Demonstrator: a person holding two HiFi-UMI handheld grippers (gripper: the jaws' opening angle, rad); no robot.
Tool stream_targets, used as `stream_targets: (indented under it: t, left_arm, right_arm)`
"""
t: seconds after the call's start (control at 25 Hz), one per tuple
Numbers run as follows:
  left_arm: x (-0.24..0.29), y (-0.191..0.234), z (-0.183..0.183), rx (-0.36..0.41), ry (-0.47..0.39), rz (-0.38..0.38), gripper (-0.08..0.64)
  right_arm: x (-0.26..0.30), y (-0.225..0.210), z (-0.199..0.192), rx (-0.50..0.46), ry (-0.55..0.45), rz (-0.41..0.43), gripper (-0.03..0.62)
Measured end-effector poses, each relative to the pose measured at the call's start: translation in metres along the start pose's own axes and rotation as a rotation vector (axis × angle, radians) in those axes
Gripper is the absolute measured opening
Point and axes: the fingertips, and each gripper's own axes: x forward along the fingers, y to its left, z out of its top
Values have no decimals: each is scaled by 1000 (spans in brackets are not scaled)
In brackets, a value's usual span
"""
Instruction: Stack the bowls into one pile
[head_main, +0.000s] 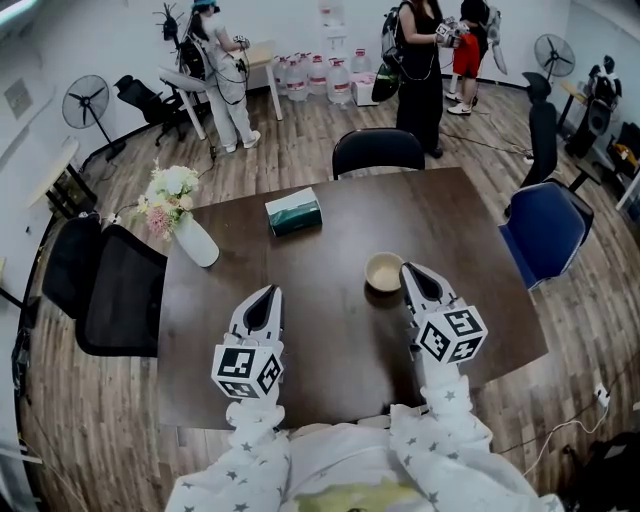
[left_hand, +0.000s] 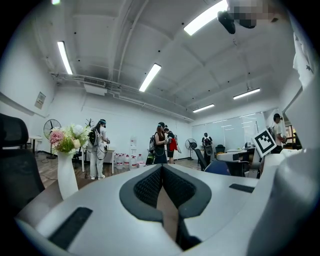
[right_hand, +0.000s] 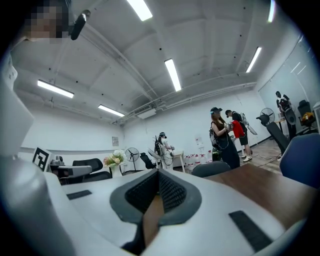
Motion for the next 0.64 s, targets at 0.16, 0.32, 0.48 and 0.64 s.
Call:
stream_targets:
  t: [0.16, 0.32, 0.48, 0.64]
  left_arm:
    - [-3, 6, -1, 3, 3, 17, 26]
    - [-5, 12, -2, -2, 0, 37, 26]
    - [-8, 17, -1, -5, 0, 49, 26]
    - [-9, 24, -2, -8, 0, 63, 26]
  right_arm:
    - [2, 1, -2, -9, 2, 8, 21]
    - [4, 1, -6, -16, 10, 9, 21]
    - [4, 0, -7, -14, 10, 9, 21]
    - [5, -3, -10, -7, 10, 5, 21]
